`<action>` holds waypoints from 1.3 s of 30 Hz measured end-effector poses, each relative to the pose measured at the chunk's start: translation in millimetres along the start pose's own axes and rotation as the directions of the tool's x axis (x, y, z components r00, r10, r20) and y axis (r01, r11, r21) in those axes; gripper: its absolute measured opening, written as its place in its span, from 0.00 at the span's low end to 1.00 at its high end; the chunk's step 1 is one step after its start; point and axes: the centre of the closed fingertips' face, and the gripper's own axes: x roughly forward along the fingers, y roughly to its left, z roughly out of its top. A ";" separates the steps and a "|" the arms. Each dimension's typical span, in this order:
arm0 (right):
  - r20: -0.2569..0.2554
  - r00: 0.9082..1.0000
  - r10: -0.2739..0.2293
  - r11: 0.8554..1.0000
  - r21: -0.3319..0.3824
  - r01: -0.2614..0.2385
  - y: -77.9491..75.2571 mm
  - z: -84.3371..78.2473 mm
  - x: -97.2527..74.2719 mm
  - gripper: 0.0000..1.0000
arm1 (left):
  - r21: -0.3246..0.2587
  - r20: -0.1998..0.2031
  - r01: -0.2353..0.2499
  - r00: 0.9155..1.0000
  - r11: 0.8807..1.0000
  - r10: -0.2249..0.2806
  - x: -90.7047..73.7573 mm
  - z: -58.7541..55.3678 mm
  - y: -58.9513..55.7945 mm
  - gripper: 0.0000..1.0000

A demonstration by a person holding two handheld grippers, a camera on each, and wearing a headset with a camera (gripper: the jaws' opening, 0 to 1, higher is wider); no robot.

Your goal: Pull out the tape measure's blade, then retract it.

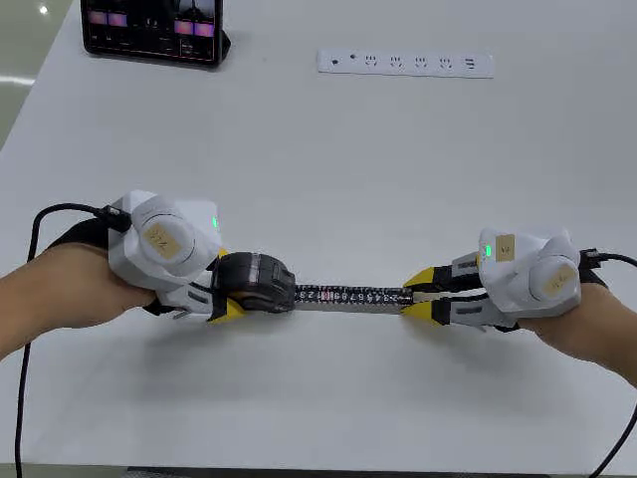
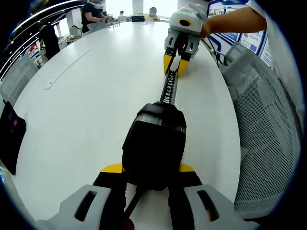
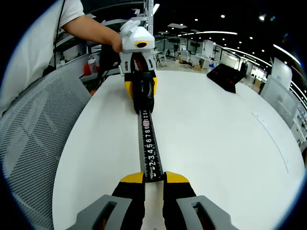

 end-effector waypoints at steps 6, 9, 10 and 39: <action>-0.011 1.000 -0.004 1.000 -0.002 0.004 -0.8 -4.9 -5.4 0.09 | 0.000 0.001 -0.001 1.000 1.000 0.001 0.5 -0.3 0.4 0.29; -0.016 1.000 -0.007 1.000 -0.001 0.007 -1.2 -6.2 -7.8 0.09 | 0.000 0.001 -0.001 1.000 1.000 0.001 0.5 -0.3 0.3 0.29; -0.016 1.000 -0.007 1.000 -0.001 0.007 -1.1 -7.0 -8.7 0.09 | 0.000 0.000 -0.001 1.000 1.000 0.001 0.3 -0.3 0.1 0.29; -0.054 0.998 -0.016 1.000 0.005 0.016 -1.5 -18.5 -27.1 0.09 | 0.001 0.001 -0.004 1.000 1.000 0.004 0.5 -0.4 0.4 0.28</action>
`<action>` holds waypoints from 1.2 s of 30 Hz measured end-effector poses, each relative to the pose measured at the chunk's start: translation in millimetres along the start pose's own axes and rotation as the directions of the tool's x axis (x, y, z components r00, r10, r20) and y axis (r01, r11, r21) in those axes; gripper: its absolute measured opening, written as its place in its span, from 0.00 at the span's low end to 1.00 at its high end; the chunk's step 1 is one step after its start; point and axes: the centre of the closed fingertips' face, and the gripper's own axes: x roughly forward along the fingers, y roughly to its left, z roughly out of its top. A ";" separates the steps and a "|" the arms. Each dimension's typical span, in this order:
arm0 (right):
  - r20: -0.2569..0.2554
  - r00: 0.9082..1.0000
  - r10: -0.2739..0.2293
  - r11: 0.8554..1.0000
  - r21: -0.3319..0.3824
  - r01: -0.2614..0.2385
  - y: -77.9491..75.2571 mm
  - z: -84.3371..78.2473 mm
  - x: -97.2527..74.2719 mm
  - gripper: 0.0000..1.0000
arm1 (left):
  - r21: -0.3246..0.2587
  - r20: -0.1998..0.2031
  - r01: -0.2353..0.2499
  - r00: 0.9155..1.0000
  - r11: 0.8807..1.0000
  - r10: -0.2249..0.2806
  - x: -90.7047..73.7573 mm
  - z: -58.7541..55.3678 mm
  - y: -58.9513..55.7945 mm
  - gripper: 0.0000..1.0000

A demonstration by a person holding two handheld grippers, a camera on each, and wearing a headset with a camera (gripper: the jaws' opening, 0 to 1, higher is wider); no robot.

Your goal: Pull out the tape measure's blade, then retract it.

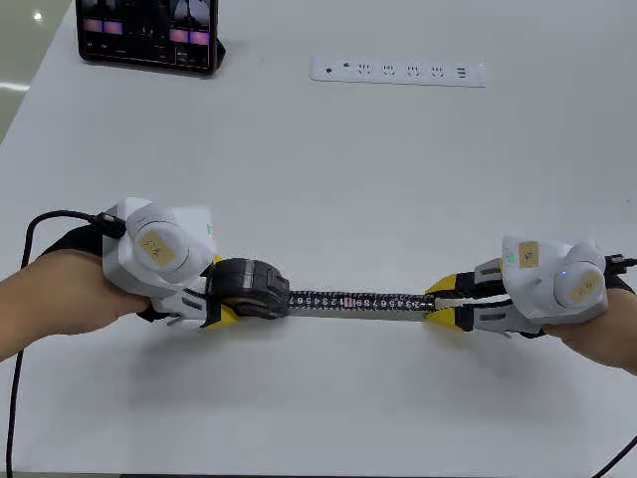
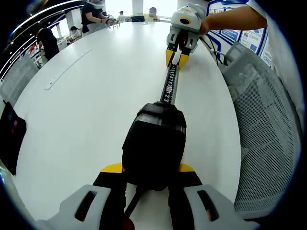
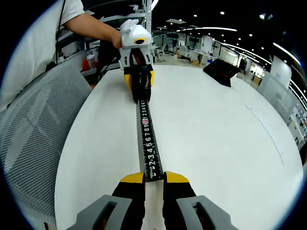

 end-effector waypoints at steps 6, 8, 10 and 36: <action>-0.014 1.000 0.000 1.000 0.001 0.000 0.2 -5.1 -4.0 0.09 | 0.001 0.000 0.000 1.000 1.000 0.000 -0.2 0.5 -0.4 0.28; -0.020 1.000 0.004 1.000 0.002 -0.004 0.8 -7.5 -5.2 0.09 | 0.003 -0.002 0.000 1.000 1.000 0.000 -0.2 0.5 -0.5 0.28; -0.022 1.000 0.003 1.000 0.005 -0.003 0.1 -9.0 -6.7 0.09 | 0.002 -0.002 0.000 1.000 1.000 0.000 -0.4 0.5 -0.4 0.28; -0.070 0.997 -0.009 1.000 0.017 0.011 -5.7 -31.2 -29.0 0.09 | 0.003 -0.008 -0.003 1.000 1.000 0.003 -0.3 -0.2 0.0 0.28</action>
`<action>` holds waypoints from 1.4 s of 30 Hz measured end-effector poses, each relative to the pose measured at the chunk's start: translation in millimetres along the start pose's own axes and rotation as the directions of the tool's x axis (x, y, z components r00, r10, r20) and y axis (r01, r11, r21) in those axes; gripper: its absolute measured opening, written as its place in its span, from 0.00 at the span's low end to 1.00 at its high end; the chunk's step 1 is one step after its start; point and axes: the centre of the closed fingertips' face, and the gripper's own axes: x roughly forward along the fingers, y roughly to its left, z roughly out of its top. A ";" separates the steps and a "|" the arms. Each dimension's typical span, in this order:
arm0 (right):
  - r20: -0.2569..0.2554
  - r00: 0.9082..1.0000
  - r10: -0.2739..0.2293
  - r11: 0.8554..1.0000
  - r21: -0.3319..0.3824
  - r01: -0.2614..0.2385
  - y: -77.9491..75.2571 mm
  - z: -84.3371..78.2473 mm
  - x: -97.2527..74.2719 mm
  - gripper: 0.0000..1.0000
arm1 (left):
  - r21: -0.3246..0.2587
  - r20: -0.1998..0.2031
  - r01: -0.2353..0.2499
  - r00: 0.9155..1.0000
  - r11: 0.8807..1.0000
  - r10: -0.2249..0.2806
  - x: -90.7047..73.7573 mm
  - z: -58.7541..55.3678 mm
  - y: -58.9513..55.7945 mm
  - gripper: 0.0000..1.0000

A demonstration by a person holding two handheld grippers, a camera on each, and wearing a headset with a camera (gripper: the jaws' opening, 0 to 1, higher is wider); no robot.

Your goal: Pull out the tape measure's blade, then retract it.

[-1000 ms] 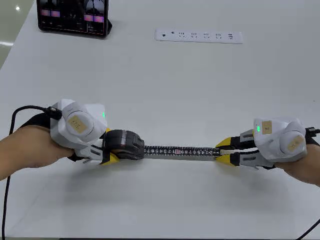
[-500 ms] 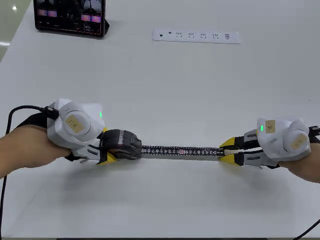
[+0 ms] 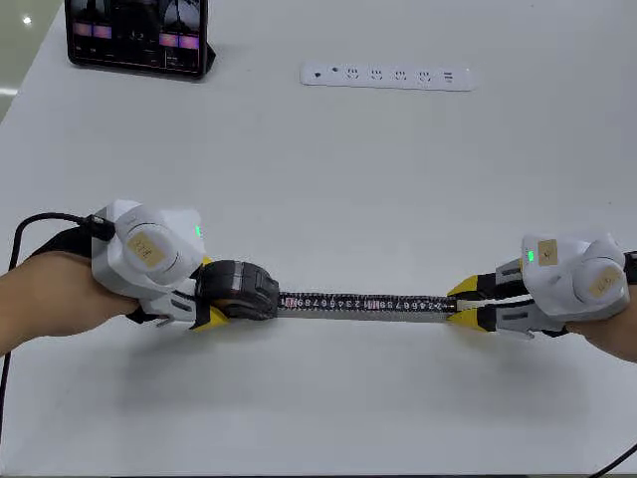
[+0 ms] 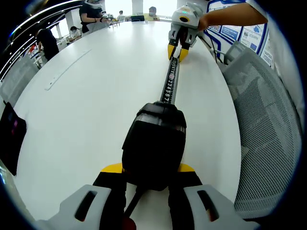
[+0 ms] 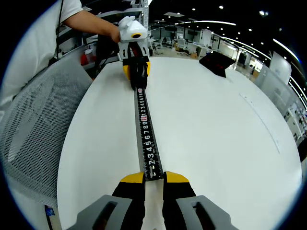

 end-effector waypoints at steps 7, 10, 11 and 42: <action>-0.012 1.000 0.002 1.000 0.001 -0.002 -1.1 -3.5 -4.1 0.09 | 0.006 -0.005 -0.002 1.000 1.000 0.002 -0.7 0.1 -0.8 0.28; -0.019 1.000 0.005 1.000 0.002 -0.005 -1.4 -6.7 -6.4 0.09 | 0.007 -0.003 -0.001 1.000 1.000 0.001 -0.6 0.1 -0.8 0.28; -0.021 1.000 0.005 1.000 0.002 -0.005 -1.5 -7.7 -7.1 0.09 | 0.007 -0.003 -0.001 1.000 1.000 0.001 -0.6 0.1 -0.8 0.28; -0.070 0.997 0.013 0.999 0.031 -0.011 -4.5 -20.4 -10.3 0.11 | 0.006 -0.009 -0.015 1.000 1.000 0.016 0.6 1.6 0.9 0.29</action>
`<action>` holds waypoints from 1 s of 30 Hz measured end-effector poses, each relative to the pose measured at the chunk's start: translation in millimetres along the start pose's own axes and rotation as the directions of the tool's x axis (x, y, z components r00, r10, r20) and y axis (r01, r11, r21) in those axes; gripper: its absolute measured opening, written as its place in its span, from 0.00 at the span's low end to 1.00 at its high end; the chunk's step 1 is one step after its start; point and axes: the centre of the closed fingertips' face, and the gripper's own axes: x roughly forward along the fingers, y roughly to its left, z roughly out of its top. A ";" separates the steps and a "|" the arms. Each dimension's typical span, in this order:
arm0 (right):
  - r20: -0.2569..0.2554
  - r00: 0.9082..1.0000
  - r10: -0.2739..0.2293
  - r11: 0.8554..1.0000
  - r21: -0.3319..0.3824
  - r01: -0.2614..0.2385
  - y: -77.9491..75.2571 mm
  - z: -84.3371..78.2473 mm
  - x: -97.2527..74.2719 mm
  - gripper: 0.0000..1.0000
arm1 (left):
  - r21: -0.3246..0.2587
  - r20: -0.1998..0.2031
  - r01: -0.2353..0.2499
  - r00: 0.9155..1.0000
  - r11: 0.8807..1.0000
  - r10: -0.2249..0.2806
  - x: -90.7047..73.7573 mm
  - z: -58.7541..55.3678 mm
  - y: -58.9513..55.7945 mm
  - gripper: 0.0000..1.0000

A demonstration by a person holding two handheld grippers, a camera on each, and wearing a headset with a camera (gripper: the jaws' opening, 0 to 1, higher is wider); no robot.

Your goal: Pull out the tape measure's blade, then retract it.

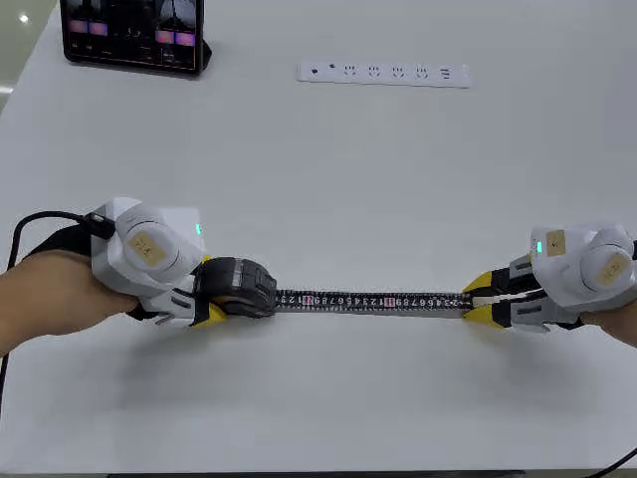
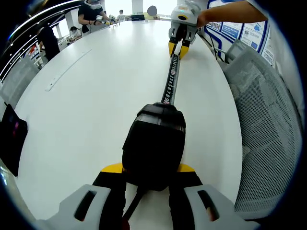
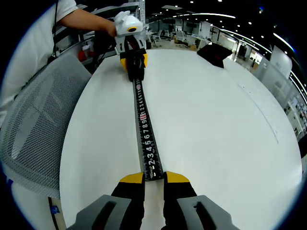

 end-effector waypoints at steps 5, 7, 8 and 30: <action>0.003 1.000 0.002 1.000 -0.001 -0.002 0.6 0.2 -0.2 0.11 | 0.004 -0.001 -0.002 1.000 1.000 0.002 -0.2 -0.1 0.2 0.29; 0.002 1.000 0.002 1.000 -0.003 -0.002 1.2 0.6 -0.3 0.11 | 0.004 0.000 -0.002 1.000 1.000 0.002 -0.2 -0.1 0.2 0.29; 0.002 1.000 0.002 1.000 -0.002 -0.002 1.3 0.9 -0.2 0.11 | 0.004 0.001 -0.002 1.000 1.000 0.002 -0.3 -0.1 0.3 0.29; 0.006 1.000 -0.018 0.998 0.059 0.018 2.1 4.4 -4.2 0.17 | -0.049 0.046 0.002 0.999 0.999 0.000 -7.5 4.0 1.6 0.36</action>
